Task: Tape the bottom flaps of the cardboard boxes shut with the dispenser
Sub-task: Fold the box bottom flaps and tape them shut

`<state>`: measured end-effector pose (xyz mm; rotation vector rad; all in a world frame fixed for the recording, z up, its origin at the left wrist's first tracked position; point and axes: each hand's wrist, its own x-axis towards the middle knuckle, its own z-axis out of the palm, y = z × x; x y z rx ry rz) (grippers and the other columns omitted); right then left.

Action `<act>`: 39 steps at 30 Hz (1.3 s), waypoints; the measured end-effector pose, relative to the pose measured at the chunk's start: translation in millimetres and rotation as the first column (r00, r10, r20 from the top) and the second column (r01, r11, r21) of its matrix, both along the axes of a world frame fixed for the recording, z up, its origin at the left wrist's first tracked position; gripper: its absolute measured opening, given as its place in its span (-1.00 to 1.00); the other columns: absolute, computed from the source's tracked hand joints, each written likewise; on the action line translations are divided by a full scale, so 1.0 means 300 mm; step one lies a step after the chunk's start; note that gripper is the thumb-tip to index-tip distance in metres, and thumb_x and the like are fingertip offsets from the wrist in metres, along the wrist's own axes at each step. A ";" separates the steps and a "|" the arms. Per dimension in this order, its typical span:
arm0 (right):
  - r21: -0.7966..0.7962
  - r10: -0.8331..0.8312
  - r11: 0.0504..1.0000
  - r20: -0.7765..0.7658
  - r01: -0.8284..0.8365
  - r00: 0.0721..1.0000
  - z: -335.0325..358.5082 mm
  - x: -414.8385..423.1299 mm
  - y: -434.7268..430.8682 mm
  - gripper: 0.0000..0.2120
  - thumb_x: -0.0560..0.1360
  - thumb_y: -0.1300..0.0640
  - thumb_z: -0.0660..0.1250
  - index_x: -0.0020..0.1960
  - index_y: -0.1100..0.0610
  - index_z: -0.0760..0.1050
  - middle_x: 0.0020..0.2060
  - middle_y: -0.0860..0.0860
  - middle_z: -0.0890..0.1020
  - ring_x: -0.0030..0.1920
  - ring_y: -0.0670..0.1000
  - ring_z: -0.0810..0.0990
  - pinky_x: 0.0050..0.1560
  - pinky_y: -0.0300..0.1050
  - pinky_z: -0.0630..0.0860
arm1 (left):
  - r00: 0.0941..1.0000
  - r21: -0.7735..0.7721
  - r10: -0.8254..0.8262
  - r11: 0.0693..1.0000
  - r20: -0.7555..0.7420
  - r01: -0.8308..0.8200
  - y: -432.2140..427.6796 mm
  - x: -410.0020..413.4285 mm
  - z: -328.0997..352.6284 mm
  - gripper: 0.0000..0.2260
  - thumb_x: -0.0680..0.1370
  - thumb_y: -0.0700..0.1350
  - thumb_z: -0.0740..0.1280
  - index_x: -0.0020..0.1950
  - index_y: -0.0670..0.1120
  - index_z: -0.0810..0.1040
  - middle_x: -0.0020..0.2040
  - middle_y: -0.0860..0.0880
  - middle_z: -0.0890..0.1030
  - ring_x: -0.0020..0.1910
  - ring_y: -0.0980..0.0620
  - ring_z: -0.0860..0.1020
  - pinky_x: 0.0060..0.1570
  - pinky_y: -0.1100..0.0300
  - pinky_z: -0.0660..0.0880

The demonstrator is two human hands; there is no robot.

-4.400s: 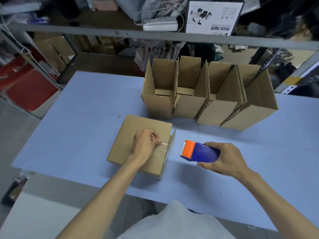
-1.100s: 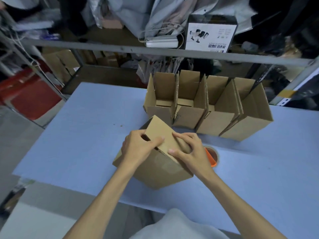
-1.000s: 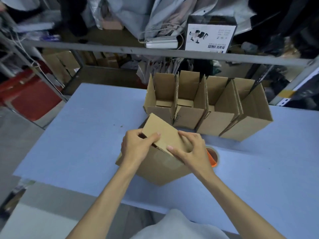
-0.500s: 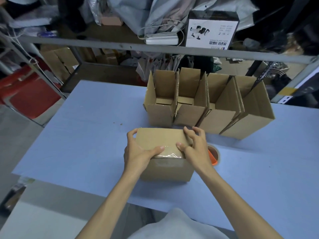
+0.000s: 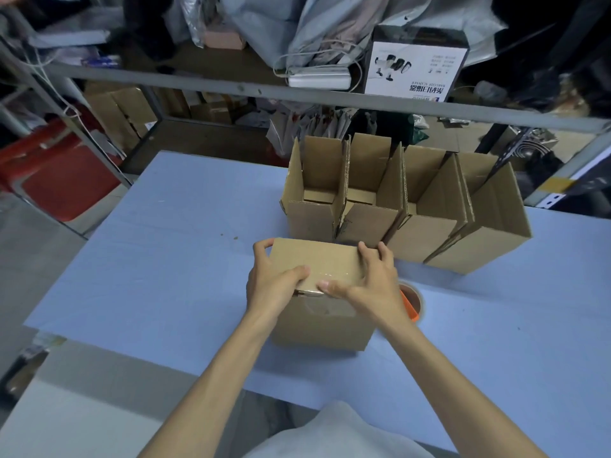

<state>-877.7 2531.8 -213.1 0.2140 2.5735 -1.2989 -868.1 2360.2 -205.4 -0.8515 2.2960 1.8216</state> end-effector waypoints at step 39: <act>0.302 0.358 0.932 -0.696 -0.199 0.622 -0.072 -0.038 0.002 -0.63 0.34 -0.09 0.52 0.03 0.11 0.62 0.01 -0.02 0.63 -0.01 0.09 0.58 -0.05 0.02 0.46 | 0.671 -0.742 -0.696 0.586 -0.254 0.326 -0.062 -0.037 -0.040 -0.67 0.34 -0.03 0.56 0.05 0.03 0.58 -0.07 0.21 0.41 -0.03 0.20 0.33 -0.09 0.24 0.39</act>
